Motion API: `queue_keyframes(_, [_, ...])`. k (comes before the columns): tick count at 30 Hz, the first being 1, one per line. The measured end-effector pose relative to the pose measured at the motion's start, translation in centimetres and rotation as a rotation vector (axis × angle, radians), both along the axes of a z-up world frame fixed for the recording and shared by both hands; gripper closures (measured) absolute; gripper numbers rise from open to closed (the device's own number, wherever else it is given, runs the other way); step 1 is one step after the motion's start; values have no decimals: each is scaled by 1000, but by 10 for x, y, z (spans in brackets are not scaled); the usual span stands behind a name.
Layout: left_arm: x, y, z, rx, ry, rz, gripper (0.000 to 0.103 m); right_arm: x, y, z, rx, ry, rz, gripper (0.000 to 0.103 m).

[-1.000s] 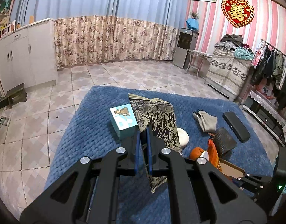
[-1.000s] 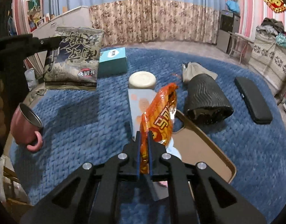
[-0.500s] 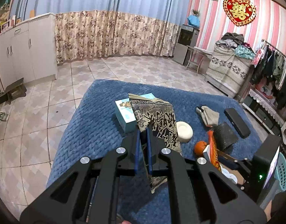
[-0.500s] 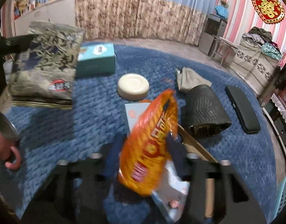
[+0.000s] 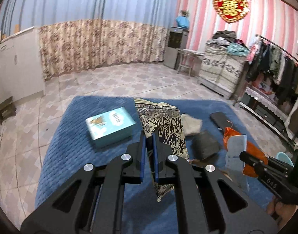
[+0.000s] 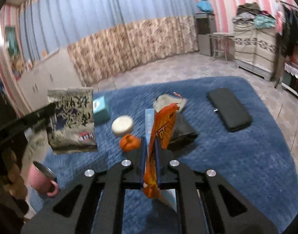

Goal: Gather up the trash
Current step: 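Carry the snack packet and orange bag in both grippers over the basket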

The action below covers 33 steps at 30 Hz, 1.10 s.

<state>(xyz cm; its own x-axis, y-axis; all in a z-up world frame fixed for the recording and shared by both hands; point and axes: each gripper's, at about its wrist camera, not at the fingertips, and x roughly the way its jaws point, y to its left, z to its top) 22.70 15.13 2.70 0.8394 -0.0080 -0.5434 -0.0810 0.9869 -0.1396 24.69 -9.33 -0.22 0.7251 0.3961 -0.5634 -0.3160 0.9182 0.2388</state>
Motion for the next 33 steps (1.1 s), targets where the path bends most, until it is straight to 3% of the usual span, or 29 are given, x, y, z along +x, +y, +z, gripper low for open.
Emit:
queue_keyframes(9, [20, -109, 15, 31, -15, -169, 97, -24, -106, 18, 34, -65, -165, 94])
queue_keyframes(17, [29, -228, 9, 76, -24, -335, 97, -51, -216, 12, 19, -67, -353, 94])
queue_keyframes(25, [20, -344, -1, 128, -43, -487, 97, -77, -309, 7, -25, -56, -523, 94])
queue_keyframes(33, [-1, -428, -14, 124, -57, -653, 97, -107, -377, 1, -20, -58, -647, 94])
